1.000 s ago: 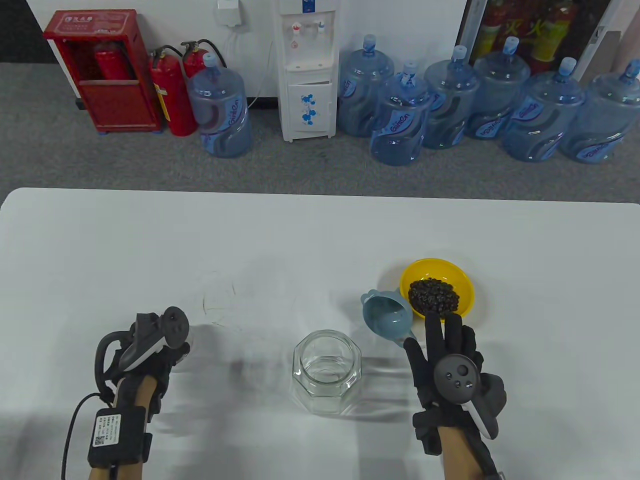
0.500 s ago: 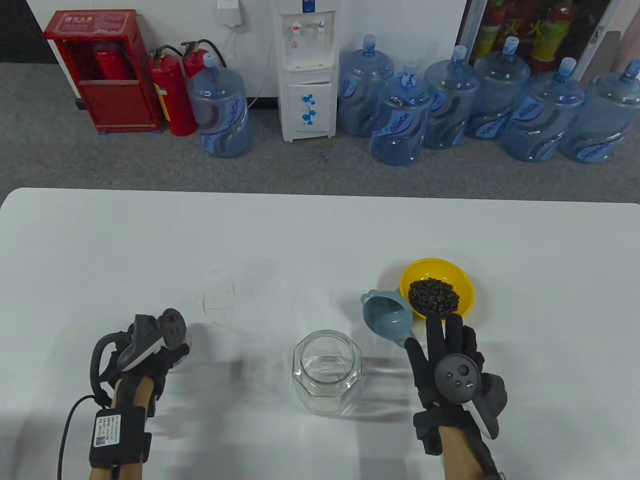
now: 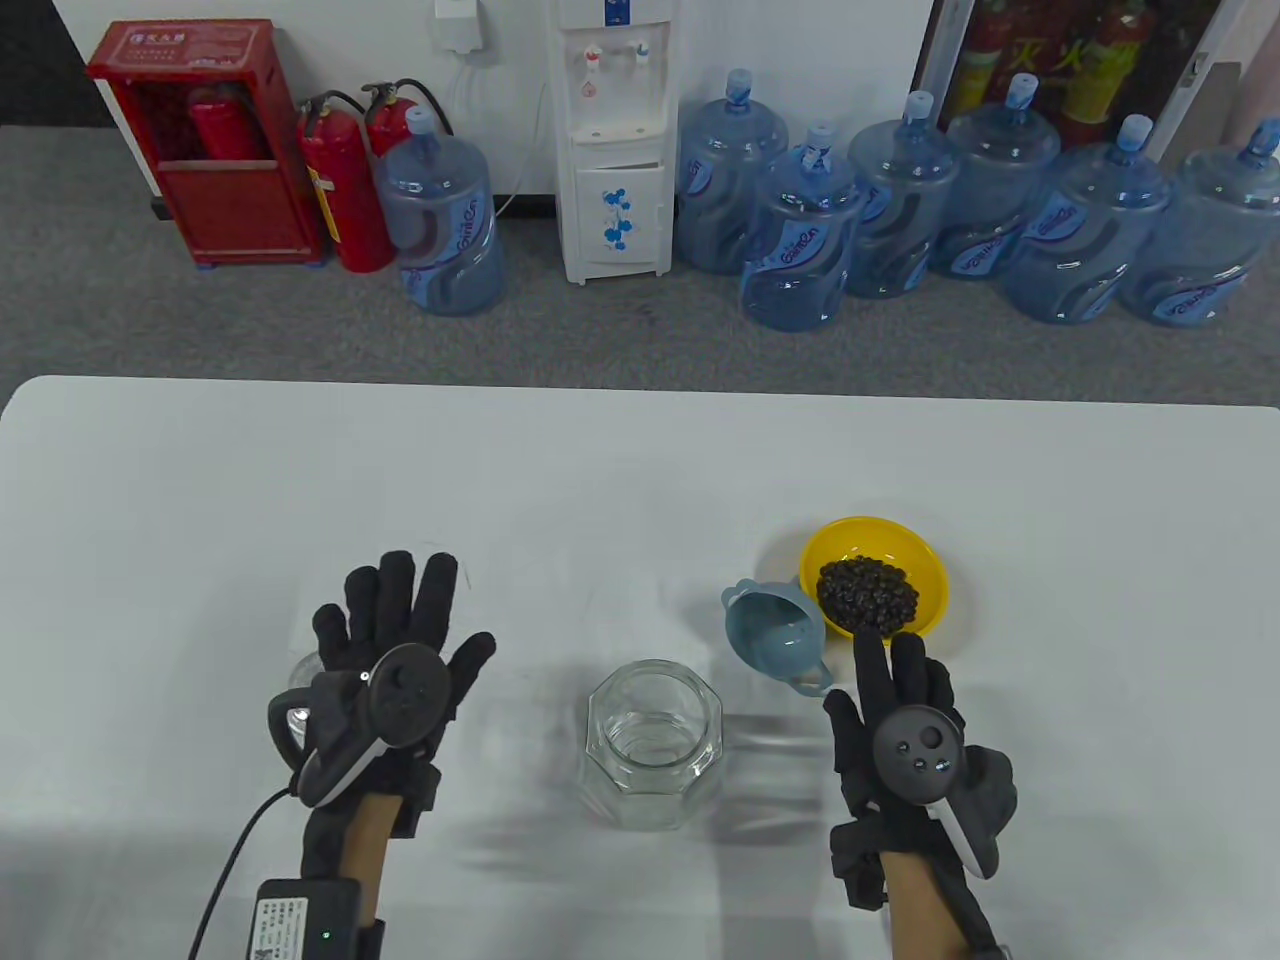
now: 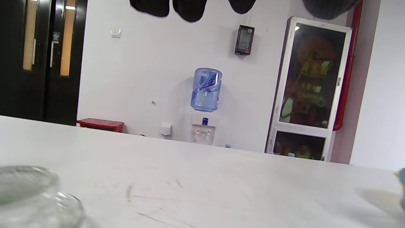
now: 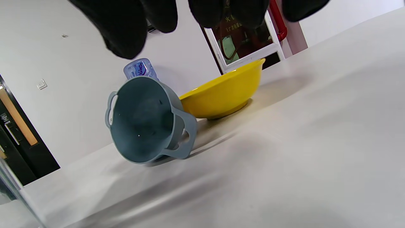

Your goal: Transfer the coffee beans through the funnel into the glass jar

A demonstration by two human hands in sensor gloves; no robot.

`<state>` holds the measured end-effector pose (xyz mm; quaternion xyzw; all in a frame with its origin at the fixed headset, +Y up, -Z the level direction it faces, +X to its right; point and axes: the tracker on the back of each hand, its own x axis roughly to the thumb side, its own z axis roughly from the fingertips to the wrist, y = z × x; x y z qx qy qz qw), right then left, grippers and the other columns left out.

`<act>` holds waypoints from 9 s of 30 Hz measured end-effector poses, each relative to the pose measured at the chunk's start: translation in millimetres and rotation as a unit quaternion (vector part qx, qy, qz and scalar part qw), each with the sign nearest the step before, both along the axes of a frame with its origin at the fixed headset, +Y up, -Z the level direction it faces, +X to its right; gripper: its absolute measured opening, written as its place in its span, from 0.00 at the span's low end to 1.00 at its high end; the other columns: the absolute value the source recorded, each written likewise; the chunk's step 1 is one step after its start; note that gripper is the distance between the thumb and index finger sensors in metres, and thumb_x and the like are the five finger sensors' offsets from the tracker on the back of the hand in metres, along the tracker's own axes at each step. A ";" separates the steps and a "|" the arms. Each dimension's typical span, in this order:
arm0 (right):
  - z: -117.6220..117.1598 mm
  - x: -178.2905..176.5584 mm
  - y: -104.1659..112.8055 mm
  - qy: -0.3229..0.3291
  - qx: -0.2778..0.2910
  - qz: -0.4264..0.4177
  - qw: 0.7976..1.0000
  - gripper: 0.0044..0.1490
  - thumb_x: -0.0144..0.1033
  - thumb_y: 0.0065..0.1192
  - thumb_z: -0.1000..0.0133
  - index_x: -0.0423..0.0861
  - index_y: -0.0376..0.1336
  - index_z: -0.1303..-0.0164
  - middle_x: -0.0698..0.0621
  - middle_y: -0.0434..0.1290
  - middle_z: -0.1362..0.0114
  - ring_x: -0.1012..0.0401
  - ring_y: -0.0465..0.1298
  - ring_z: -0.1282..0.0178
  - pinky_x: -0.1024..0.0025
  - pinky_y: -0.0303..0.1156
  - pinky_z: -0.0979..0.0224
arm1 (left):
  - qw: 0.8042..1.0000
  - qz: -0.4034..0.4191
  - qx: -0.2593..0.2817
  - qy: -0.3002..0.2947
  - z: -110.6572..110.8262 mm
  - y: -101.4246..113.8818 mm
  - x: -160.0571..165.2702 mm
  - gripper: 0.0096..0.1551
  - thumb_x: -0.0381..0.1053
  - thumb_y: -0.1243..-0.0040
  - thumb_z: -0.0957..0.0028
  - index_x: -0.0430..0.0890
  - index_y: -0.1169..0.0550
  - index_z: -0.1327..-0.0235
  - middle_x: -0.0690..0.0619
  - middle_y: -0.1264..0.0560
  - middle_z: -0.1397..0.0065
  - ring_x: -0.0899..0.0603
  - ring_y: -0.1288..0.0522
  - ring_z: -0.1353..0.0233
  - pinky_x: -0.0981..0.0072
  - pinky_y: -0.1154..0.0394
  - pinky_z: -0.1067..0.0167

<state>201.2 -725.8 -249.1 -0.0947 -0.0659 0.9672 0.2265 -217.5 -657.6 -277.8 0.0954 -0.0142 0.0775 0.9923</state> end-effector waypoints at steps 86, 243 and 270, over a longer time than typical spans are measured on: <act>-45.5 -58.3 73.2 0.214 -0.176 -0.270 0.922 0.26 0.41 0.63 0.30 0.38 0.71 0.29 0.41 0.80 0.44 0.61 0.78 0.53 0.57 0.77 0.42 | 0.996 0.005 -0.085 0.000 -6.2 -50.4 -10.7 0.46 0.73 0.57 0.42 0.60 0.54 0.14 0.46 0.59 0.10 0.29 0.66 0.15 0.28 0.60 0.26; -39.1 -72.1 124.6 0.173 0.064 -0.139 0.973 0.29 0.35 0.72 0.35 0.35 0.67 0.28 0.39 0.81 0.38 0.54 0.88 0.52 0.64 0.86 0.49 | 0.993 0.006 -0.121 -0.002 -7.6 -56.4 -12.1 0.46 0.72 0.58 0.42 0.60 0.56 0.15 0.46 0.60 0.10 0.29 0.68 0.16 0.29 0.65 0.29; -38.4 -70.3 124.9 0.166 0.076 -0.139 0.973 0.28 0.35 0.72 0.34 0.37 0.66 0.28 0.39 0.79 0.35 0.52 0.88 0.49 0.62 0.86 0.46 | 0.992 0.005 -0.124 -0.002 -7.8 -56.1 -11.9 0.46 0.72 0.58 0.42 0.60 0.56 0.15 0.46 0.61 0.11 0.29 0.68 0.16 0.29 0.66 0.29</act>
